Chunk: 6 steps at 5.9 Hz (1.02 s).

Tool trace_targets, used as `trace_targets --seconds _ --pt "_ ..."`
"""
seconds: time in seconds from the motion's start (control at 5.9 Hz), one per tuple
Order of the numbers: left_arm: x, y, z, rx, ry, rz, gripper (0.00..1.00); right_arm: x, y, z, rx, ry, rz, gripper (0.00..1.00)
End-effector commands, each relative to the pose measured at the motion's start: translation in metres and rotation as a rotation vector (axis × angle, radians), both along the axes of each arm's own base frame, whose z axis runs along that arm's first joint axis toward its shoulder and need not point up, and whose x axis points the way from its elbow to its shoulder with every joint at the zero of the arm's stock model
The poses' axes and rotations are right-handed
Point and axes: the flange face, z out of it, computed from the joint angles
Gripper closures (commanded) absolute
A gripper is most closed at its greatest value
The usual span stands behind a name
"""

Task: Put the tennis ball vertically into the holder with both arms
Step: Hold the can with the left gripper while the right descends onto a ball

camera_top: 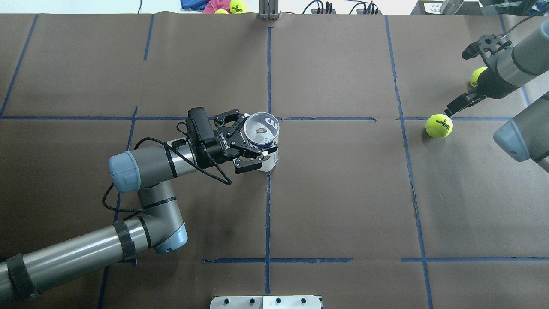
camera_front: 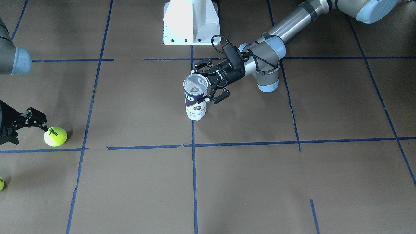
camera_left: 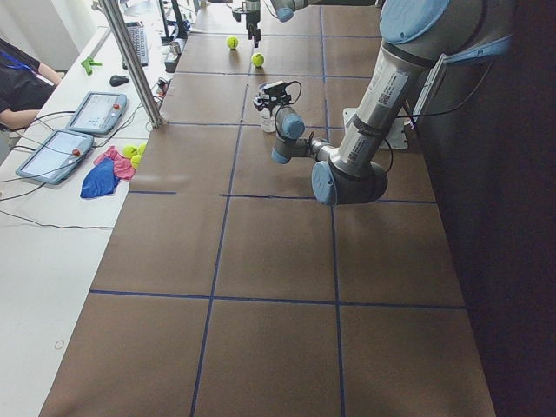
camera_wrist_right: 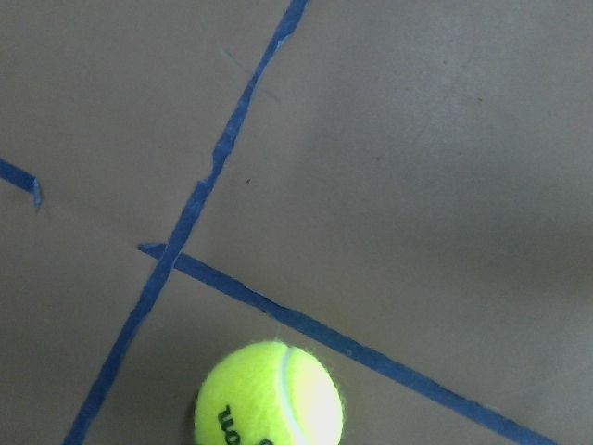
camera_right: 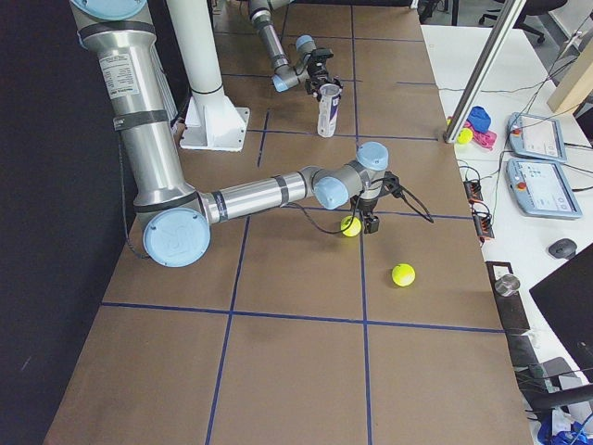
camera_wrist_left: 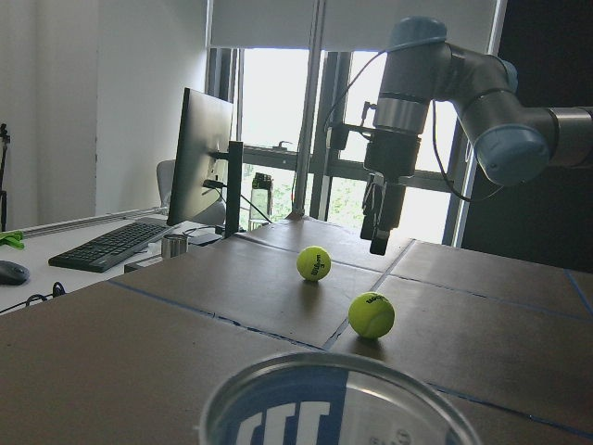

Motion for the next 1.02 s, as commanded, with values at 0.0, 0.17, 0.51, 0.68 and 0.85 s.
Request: trace_targets --seconds 0.0,0.17,0.51,0.68,0.85 --pt "0.0 0.0 0.0 0.0 0.0 -0.001 0.06 -0.026 0.001 0.001 0.003 0.004 -0.034 0.0" --pt "0.0 0.0 0.0 0.0 0.0 0.001 0.05 -0.037 0.002 0.009 -0.002 0.024 -0.045 0.0" --pt "0.0 0.0 0.0 0.0 0.0 -0.001 0.05 -0.059 0.01 0.025 -0.015 0.037 -0.08 0.0" --pt "0.0 0.0 0.0 0.0 0.0 -0.001 0.05 -0.068 0.014 0.028 -0.019 0.042 -0.094 0.0" --pt "0.0 0.0 0.0 0.0 0.0 -0.001 0.05 -0.071 0.012 0.029 -0.012 0.054 -0.093 0.39"
